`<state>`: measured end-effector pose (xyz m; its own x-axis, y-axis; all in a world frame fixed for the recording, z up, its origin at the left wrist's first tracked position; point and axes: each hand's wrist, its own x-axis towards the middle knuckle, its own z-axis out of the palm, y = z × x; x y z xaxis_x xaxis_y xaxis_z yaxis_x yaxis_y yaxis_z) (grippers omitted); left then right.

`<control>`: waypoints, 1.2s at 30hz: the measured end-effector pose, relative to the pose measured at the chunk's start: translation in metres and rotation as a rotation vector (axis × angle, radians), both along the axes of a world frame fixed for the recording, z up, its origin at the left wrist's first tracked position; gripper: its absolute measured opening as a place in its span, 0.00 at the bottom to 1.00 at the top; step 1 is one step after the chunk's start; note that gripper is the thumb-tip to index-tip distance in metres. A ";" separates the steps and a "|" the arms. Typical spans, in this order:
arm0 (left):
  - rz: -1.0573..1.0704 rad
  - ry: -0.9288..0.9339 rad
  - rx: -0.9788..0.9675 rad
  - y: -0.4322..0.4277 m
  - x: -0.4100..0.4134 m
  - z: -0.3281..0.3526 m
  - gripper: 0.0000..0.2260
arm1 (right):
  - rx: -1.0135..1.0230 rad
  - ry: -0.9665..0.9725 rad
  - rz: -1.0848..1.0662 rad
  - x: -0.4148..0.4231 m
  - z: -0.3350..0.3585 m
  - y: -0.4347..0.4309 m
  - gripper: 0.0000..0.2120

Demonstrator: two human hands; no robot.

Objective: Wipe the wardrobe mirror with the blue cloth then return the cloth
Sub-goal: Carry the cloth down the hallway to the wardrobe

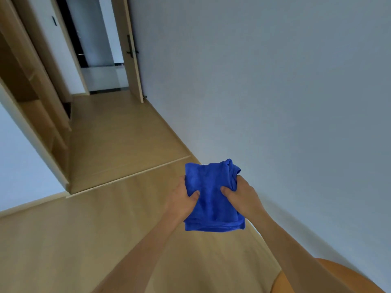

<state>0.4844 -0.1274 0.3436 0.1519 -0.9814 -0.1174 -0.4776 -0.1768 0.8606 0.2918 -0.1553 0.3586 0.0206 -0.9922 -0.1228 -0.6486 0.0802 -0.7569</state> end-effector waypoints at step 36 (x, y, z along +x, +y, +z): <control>0.504 0.002 0.019 -0.246 0.252 -0.012 0.22 | 0.106 -0.175 0.517 0.280 0.002 -0.324 0.09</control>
